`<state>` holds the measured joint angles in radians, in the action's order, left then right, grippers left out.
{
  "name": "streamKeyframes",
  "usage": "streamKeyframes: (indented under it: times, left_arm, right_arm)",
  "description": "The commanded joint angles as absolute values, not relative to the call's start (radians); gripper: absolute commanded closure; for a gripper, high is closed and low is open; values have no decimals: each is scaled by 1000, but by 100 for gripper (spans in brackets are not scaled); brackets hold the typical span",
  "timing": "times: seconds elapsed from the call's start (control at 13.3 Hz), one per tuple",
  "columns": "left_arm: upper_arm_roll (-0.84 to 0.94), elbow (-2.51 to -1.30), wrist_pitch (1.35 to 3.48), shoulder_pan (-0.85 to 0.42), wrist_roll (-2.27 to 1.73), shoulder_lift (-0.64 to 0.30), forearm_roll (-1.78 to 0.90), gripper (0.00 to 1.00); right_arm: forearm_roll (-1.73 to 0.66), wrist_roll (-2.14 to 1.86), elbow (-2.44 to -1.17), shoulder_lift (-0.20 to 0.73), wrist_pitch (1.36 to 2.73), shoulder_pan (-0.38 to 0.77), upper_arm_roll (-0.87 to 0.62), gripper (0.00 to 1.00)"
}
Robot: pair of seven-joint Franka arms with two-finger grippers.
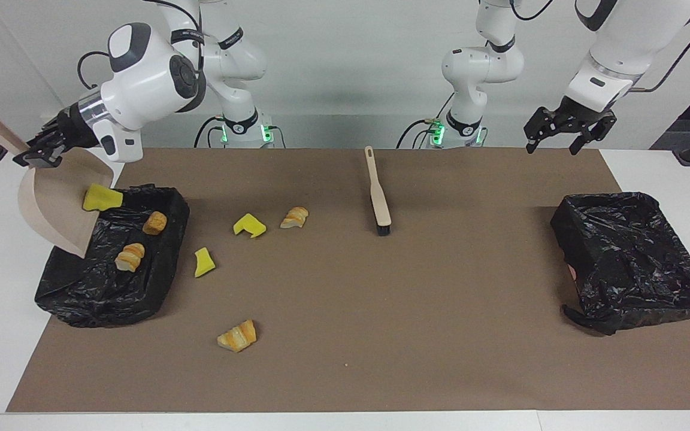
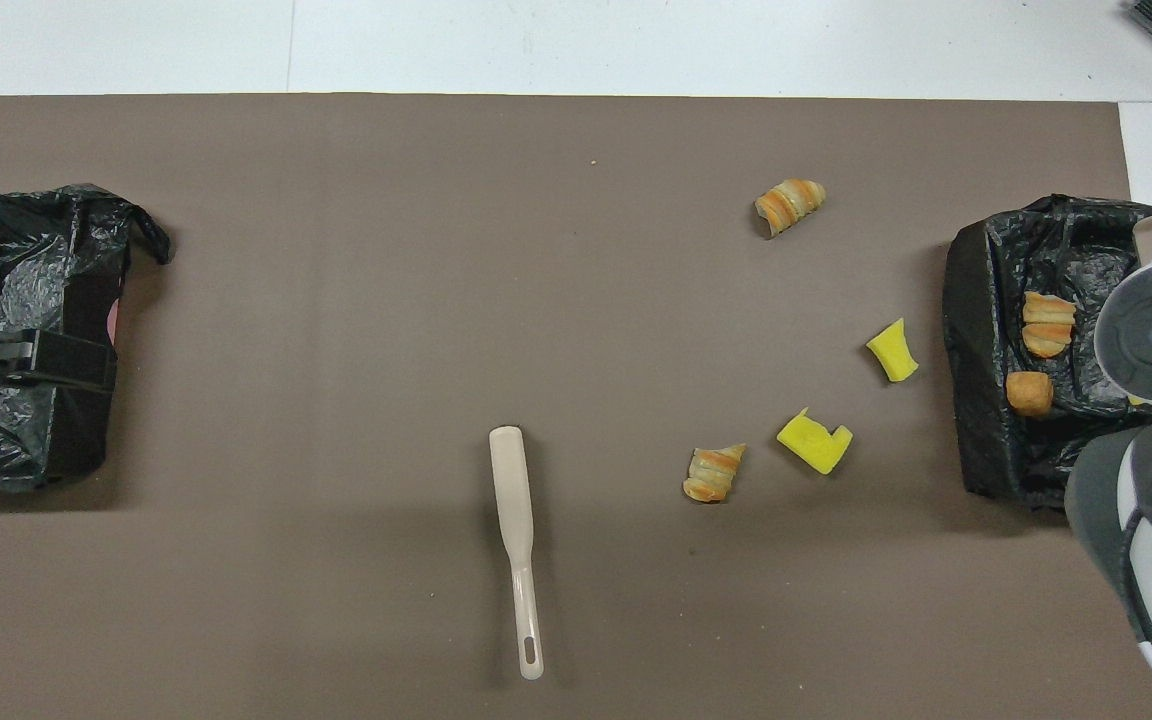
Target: Sweep and dump trash in bin
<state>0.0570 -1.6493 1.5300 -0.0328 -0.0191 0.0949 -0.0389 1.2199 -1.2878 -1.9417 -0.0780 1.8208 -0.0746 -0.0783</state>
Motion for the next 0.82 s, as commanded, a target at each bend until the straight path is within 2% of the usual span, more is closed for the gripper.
streamKeyframes:
  times: [0.0,0.15,0.45,0.75]
  left_arm:
    - [66,-1643,1520,-20,-15,100,-23,0]
    - [66,-1643,1520,-20,-15,100,-23,0]
    - [66,-1643,1520,-20,-15,100,-23,0]
    - [66,-1643,1520,-20,-15,100,-23,0]
  right_arm:
    - [1203,-1206,-1997,-45,1876,-110,-81,100]
    - [1224,-1203,-1979,-35,1864,-97,-80,100]
    - [1305,-1250,-1921,-86,1781,-86,-92,100]
    - [1244,-1256,-1916,-86,1769,-86,-97,100]
